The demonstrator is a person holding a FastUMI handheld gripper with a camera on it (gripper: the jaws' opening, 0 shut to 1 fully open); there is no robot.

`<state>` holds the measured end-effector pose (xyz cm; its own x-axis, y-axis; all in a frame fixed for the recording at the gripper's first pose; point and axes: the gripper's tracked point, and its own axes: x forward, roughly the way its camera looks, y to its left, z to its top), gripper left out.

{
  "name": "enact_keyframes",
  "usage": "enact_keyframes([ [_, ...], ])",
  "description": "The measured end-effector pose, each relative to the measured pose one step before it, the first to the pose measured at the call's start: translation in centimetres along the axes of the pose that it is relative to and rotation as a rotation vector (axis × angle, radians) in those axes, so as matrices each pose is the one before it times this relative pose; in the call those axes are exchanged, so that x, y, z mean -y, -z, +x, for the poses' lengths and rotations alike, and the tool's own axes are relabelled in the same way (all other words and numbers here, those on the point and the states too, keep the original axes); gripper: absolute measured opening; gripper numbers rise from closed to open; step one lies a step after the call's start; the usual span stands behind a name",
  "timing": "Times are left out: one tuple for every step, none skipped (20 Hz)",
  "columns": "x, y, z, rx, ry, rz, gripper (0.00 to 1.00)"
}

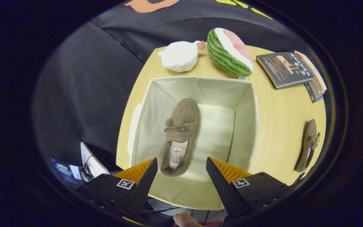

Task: Open the storage box then place both shoes into the box .Put the left shoe in first, then the right shoe, with the right side of both shoes facing outward in a uniform manner.

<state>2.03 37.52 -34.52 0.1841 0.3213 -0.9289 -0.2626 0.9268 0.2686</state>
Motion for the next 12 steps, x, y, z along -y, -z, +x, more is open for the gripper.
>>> enact_keyframes([
  [0.674, 0.074, -1.597, 0.01737, -0.01553, -0.0041, 0.96],
  [0.711, 0.33, -1.399, 0.00878, -0.01351, 0.00397, 0.96],
  [1.135, 0.335, -1.345, 0.00689, -0.01132, 0.00869, 0.96],
  [1.547, 0.132, -1.079, 0.00735, -0.00478, 0.00994, 0.96],
  [1.907, 0.116, -0.997, 0.00559, 0.00281, 0.0056, 0.96],
  [2.183, 0.038, -0.763, 0.01149, 0.0078, 0.00559, 0.96],
  [2.208, -0.038, -0.513, 0.01327, 0.00751, 0.00953, 0.96],
  [2.452, 0.001, -0.292, 0.00143, 0.01723, 0.01125, 0.96],
  [2.619, 0.171, -0.33, -0.00246, 0.01746, 0.01773, 0.96],
  [2.433, -0.081, -0.115, 0.00157, 0.01811, 0.01623, 0.96],
  [2.681, -0.256, -0.066, 0.00361, 0.02565, 0.01338, 0.96],
  [2.79, -0.166, 0.127, 0.00423, 0.0359, 0.00844, 0.96],
])
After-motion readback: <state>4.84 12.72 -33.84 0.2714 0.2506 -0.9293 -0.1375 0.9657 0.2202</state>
